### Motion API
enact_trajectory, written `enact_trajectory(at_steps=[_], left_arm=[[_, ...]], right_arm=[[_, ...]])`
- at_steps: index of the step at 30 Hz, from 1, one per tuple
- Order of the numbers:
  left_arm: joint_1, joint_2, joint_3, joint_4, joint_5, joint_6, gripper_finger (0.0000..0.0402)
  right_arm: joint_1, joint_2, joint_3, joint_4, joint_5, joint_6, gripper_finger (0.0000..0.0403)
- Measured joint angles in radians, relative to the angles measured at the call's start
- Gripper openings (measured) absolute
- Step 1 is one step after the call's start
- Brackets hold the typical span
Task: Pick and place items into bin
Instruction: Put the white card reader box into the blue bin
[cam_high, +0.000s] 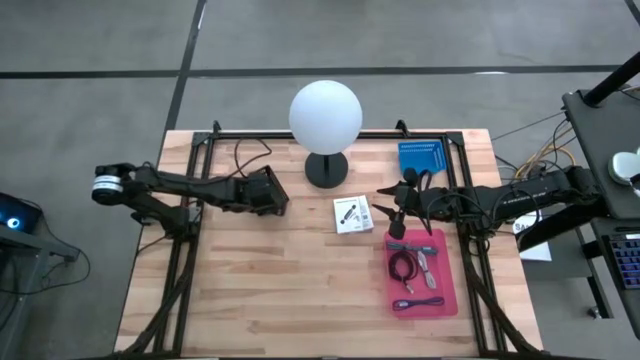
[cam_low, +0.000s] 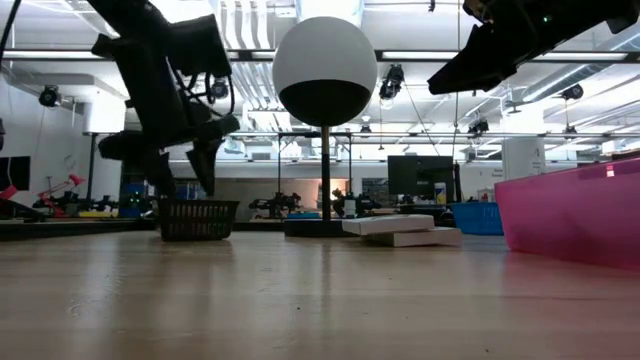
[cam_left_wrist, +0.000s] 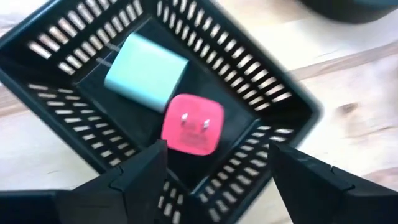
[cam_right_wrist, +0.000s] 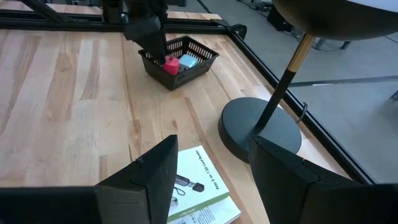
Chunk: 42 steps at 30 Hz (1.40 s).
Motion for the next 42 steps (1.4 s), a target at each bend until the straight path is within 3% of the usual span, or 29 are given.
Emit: enact_trajectory(at_steps=[7,11,14,17,21,24,27,34,42], left_arm=[[0.0,-0.059,0.066,0.008,-0.004,0.03,0.0262],[-0.003,-0.114,0.085,0.143,-0.002,0.17,0.0262],[-0.01,-0.157,0.083,0.395,0.068,0.392,0.0262],[-0.017,-0.172,0.074,0.682,0.218,0.576,0.0262],[-0.018,-0.176,0.055,1.103,0.441,0.659,0.0252],[-0.018,-0.188,0.035,1.307,0.527,0.686,0.0236],[-0.017,-0.237,0.021,1.289,0.537,0.727,0.0213],[-0.017,-0.391,0.016,0.907,0.443,0.826,0.0144],[-0.016,-0.537,0.016,0.756,0.437,0.922,0.0056]], right_arm=[[0.0,0.0,0.0,0.0,0.0,0.0,0.0185],[0.0,0.0,0.0,-0.001,0.0,0.002,0.0185],[0.0,0.0,0.0,-0.001,0.0,0.003,0.0185],[-0.001,0.0,0.0,-0.001,0.0,0.0,0.0185],[0.0,0.0,0.0,-0.001,0.0,0.002,0.0185],[0.0,0.0,0.0,-0.001,0.0,0.002,0.0185],[0.0,0.0,0.0,-0.001,0.0,0.004,0.0185],[0.0,0.0,0.0,0.004,0.0,0.001,0.0185],[0.0,0.0,0.0,0.16,-0.001,0.036,0.0185]])
